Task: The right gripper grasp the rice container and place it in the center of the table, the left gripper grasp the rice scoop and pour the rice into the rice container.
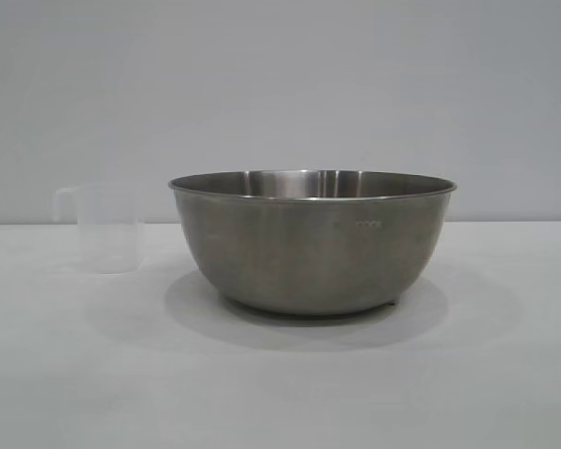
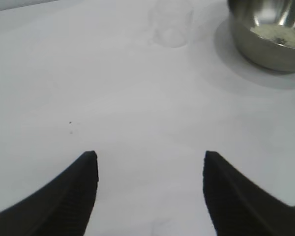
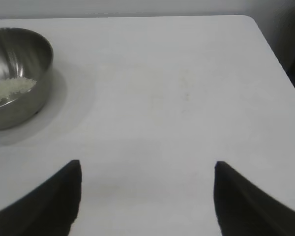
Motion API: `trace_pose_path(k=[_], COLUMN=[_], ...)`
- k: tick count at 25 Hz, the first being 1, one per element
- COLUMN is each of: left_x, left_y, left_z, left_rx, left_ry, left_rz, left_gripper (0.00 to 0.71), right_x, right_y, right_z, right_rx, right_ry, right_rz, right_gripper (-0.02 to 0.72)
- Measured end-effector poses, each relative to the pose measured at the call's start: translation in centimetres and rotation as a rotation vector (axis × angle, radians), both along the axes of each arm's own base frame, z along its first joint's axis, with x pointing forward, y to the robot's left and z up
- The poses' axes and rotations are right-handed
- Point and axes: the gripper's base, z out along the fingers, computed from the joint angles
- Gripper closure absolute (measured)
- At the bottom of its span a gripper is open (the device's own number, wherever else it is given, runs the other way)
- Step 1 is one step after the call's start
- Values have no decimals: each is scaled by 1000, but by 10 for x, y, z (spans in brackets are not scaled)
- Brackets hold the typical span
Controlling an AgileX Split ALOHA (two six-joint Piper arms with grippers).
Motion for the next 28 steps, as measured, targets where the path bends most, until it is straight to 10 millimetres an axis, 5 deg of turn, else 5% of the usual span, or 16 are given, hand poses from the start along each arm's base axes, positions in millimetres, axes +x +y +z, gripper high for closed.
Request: trace_pose_path(k=[28], left_x=[0], left_y=[0], left_z=[-1], left_rx=[0], left_ry=[-2], left_rz=[2], left_gripper=[319], right_x=[0], right_y=[0], right_z=[0], right_rx=[1], right_ry=[2], right_rz=[17], right_gripper=[225])
